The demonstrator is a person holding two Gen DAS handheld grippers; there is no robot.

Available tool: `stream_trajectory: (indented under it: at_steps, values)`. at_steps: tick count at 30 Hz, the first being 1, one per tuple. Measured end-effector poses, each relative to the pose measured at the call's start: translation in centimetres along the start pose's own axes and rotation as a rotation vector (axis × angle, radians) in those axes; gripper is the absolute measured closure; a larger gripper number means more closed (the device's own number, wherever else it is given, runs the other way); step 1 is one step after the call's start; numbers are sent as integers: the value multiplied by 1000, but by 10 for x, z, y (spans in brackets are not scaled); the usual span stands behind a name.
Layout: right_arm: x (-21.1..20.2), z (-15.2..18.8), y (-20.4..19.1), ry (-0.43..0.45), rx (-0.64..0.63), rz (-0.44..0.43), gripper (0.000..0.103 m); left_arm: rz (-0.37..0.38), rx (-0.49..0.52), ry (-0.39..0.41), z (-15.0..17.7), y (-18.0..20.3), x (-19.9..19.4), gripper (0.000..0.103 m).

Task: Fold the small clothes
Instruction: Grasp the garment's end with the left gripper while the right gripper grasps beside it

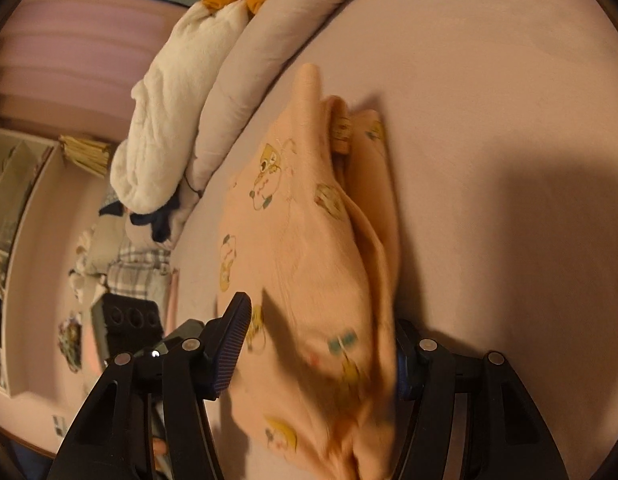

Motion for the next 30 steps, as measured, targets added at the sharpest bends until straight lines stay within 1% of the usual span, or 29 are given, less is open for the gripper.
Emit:
stream_trajectory:
  at_steps: [2,3,5,7,8,9,10,12,14,19,23,25,26,27,28,30]
  values:
    - [5,-3,0,-1,-16,30,49,-15,10,3,-5,-1,4,18]
    - [7,-4,0,-2,-19,31,51,-25,18,2,-6,-2,5,20]
    - [9,-6,1,-2,-27,35,55,-67,55,1,-7,-2,8,24]
    - [11,-7,1,4,-41,47,58,-118,98,7,-6,-4,9,37]
    - [11,-6,1,9,-52,56,62,-135,110,11,-5,-6,8,40]
    - [12,-6,2,15,-61,70,65,-148,118,17,-4,-9,7,47]
    - [11,-6,4,23,-66,80,65,-154,118,20,-4,-11,5,51]
    - [11,-6,4,39,-79,93,68,-157,106,25,-5,-17,2,56]
    - [11,-6,4,51,-93,108,68,-169,108,24,-5,-20,2,57]
    - [11,-8,3,63,-110,146,69,-244,167,30,-3,-18,3,57]
    - [10,-8,1,71,-131,185,69,-260,173,27,-4,-19,3,58]
    - [10,-7,-1,79,-149,211,70,-270,178,35,-4,-17,2,62]
    - [10,-7,-2,86,-159,229,72,-276,180,39,-4,-16,1,64]
    - [9,-5,-4,92,-168,242,76,-282,182,41,-4,-15,1,68]
    - [9,-4,-7,101,-191,263,77,-289,184,44,-4,-13,0,72]
    - [8,-2,-14,123,-249,320,79,-301,187,51,-3,-11,-4,76]
Point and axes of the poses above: each gripper's, at about its wrist camera, not at the fingertips, and x roughly the way its jaws point, y to its right, z to its underside, the point moved 10 cm from there along x, roughly the way its jaws point, and after that the axes turned 4 degrees about z, right-handed, at the moved point
